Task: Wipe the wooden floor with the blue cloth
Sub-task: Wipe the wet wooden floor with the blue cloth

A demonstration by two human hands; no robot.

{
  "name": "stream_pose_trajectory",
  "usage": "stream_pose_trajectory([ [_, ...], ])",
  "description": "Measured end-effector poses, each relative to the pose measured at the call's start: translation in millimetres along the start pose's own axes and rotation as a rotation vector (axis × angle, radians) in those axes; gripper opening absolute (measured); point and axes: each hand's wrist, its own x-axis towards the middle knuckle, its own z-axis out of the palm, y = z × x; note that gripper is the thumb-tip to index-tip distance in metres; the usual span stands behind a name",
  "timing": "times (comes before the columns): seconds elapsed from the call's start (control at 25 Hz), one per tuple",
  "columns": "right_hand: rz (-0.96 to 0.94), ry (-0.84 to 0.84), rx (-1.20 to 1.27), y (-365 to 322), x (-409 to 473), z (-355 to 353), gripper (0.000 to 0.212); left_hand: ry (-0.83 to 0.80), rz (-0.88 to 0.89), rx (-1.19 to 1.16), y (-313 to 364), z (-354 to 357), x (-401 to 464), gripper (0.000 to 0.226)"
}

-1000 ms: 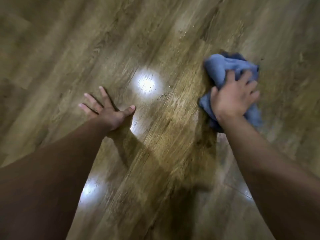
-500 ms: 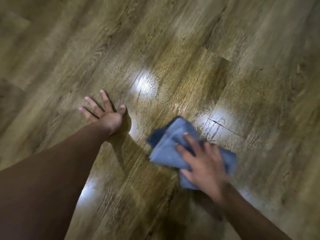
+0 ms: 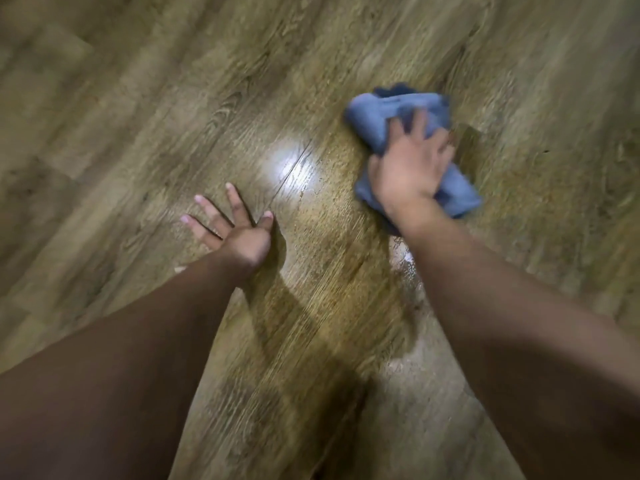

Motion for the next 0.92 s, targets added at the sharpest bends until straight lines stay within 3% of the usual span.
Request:
stream_pose_trajectory([
  [0.08,-0.247,0.010,0.012,-40,-33,0,0.058,0.007,0.083,-0.405,5,-3,-3,0.074],
  [0.12,-0.339,0.003,0.025,-53,-60,0,0.061,-0.028,0.082,-0.825,6,-9,-10,0.068],
  [0.16,-0.393,-0.017,0.042,-59,-92,0,0.064,-0.061,0.050,-1.008,5,-11,-10,0.063],
  [0.2,-0.421,-0.048,0.067,-59,-125,0,0.066,-0.034,0.012,-0.996,8,-14,-12,0.064],
  [0.24,-0.449,-0.083,0.097,-53,-159,-1,0.069,-0.017,0.042,-0.692,10,-16,-17,0.069],
  [0.36,-0.611,-0.193,0.067,1,-242,-2,0.080,0.061,0.042,-0.262,-5,-14,-15,0.068],
  [0.48,-0.693,-0.200,0.012,84,-247,0,0.083,0.087,0.060,0.151,-45,-23,-14,0.080],
  [0.56,-0.642,-0.125,-0.008,127,-216,-2,0.079,0.065,0.027,0.110,-68,-27,-9,0.093],
  [0.68,-0.407,-0.035,-0.028,141,-144,-1,0.066,-0.011,0.005,0.116,-77,-32,3,0.084],
  [0.8,-0.102,0.029,-0.013,83,-61,1,0.057,-0.024,0.016,0.131,-76,-34,6,0.076],
  [0.92,-0.012,0.047,-0.002,-20,-5,7,0.051,-0.015,-0.006,0.136,-71,-32,5,0.070],
])
